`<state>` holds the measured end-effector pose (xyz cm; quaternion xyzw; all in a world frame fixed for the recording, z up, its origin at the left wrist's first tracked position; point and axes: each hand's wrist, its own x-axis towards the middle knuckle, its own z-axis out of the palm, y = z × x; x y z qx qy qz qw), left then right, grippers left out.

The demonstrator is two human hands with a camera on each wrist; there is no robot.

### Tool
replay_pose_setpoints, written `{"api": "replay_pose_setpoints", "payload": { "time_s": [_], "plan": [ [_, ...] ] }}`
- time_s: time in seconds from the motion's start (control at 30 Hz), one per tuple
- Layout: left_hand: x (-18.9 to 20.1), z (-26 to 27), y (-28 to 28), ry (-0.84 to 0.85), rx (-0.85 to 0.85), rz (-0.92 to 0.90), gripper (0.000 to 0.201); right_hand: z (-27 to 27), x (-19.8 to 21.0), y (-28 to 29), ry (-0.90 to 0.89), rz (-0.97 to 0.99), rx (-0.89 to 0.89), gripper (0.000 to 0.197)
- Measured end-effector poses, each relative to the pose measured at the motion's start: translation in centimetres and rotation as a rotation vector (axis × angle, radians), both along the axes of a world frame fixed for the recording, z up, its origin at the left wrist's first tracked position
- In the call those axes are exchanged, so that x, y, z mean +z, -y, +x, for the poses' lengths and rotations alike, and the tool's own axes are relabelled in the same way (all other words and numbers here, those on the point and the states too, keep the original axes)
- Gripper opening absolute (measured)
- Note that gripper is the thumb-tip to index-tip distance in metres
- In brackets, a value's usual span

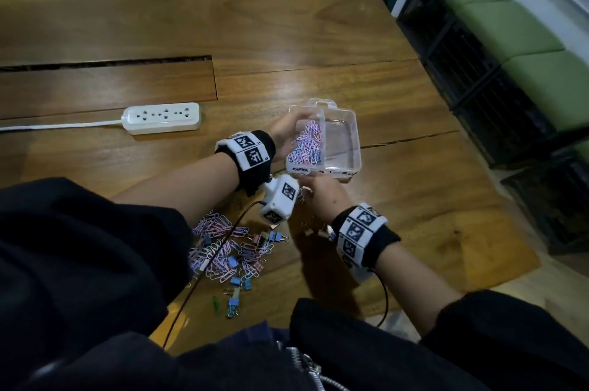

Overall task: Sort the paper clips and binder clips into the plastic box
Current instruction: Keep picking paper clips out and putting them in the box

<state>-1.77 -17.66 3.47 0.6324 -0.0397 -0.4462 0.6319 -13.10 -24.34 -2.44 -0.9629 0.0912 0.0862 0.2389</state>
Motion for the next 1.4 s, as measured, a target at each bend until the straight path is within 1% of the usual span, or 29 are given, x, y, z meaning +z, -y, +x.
{"api": "replay_pose_setpoints", "payload": {
  "time_s": [0.07,0.13,0.2,0.23,0.27,0.33,0.37,0.43,0.5,0.57,0.6,0.67,0.73,0.77,0.83,0.87,0.97,1.0,1.07,1.1,1.13,1.17,1.2,1.27,1.33,1.4],
  "plan": [
    [-0.1,-0.2,-0.8,0.178,-0.111,0.126,0.038,-0.1,-0.5,-0.4,-0.043,-0.112,0.045,0.026],
    [-0.3,-0.3,-2.5,0.378,-0.249,0.283,0.033,0.0,-0.9,-0.6,-0.070,-0.216,0.083,0.024],
    [-1.1,-0.6,-4.8,0.516,-0.412,0.441,0.028,0.0,-1.2,-0.9,-0.073,-0.270,0.105,0.025],
    [-1.7,-1.0,-6.2,0.571,-0.499,0.508,0.026,0.0,-1.3,-1.1,-0.076,-0.279,0.110,0.026],
    [-2.2,-1.6,-7.2,0.589,-0.582,0.567,0.025,0.0,-1.3,-1.0,-0.076,-0.281,0.110,0.026],
    [-3.2,-2.9,-9.6,0.585,-0.720,0.662,0.027,-0.1,-1.4,-1.1,-0.081,-0.275,0.103,0.027],
    [-3.7,-3.5,-10.5,0.622,-0.788,0.710,0.030,-0.1,-1.3,-1.0,-0.086,-0.285,0.104,0.026],
    [-4.5,-4.2,-12.2,0.761,-0.908,0.825,0.041,-0.1,-1.4,-0.8,-0.092,-0.329,0.112,0.023],
    [-5.3,-4.9,-13.4,0.866,-0.948,0.901,0.057,-0.1,-1.4,-0.6,-0.107,-0.342,0.105,0.020],
    [-5.8,-5.6,-14.3,0.935,-0.946,0.912,0.062,-0.1,-1.3,-0.7,-0.131,-0.337,0.088,0.018],
    [-6.1,-6.0,-14.6,0.963,-0.932,0.898,0.059,-0.2,-1.2,-0.8,-0.148,-0.330,0.078,0.018],
    [-6.5,-6.4,-15.3,0.987,-0.901,0.843,0.045,-0.4,-1.1,-0.9,-0.181,-0.319,0.062,0.017],
    [-6.8,-6.5,-15.8,0.964,-0.859,0.795,0.031,-0.4,-0.8,-0.9,-0.217,-0.299,0.038,0.013],
    [-6.8,-6.4,-16.0,0.949,-0.837,0.780,0.027,-0.3,-0.6,-1.0,-0.225,-0.278,0.019,0.010],
    [-6.8,-6.1,-16.4,0.927,-0.779,0.751,0.023,-0.1,-0.1,-1.1,-0.189,-0.197,-0.049,0.006],
    [-6.8,-5.9,-16.6,0.923,-0.748,0.733,0.021,-0.1,0.2,-1.2,-0.151,-0.125,-0.102,0.005],
    [-6.5,-5.3,-17.4,0.858,-0.670,0.675,0.017,-0.5,0.9,-2.2,0.004,0.156,-0.246,0.012],
    [-6.5,-5.0,-17.6,0.814,-0.626,0.653,0.017,-0.7,1.0,-2.6,0.053,0.273,-0.293,0.012],
    [-6.5,-4.5,-18.0,0.732,-0.514,0.614,0.020,-0.9,1.1,-3.5,0.085,0.561,-0.366,0.023],
    [-6.4,-4.4,-18.1,0.687,-0.457,0.594,0.022,-0.9,1.1,-3.9,0.064,0.706,-0.396,0.026],
    [-6.4,-4.3,-18.3,0.623,-0.404,0.566,0.023,-0.9,1.1,-4.3,0.032,0.838,-0.433,0.022],
    [-6.2,-4.3,-18.5,0.537,-0.356,0.529,0.024,-0.8,1.2,-4.7,-0.008,0.963,-0.474,0.020],
    [-6.1,-4.2,-18.7,0.440,-0.318,0.482,0.024,-0.7,1.1,-5.2,-0.052,1.082,-0.515,0.022],
    [-5.7,-4.0,-19.1,0.282,-0.284,0.403,0.021,-0.4,0.9,-6.2,-0.135,1.306,-0.582,0.026],
    [-5.3,-3.7,-19.3,0.181,-0.259,0.351,0.013,-0.4,0.4,-7.0,-0.204,1.463,-0.638,0.025],
    [-5.1,-3.4,-19.2,0.054,-0.198,0.282,0.015,-0.3,0.2,-7.6,-0.250,1.523,-0.640,0.026]
  ]
}}
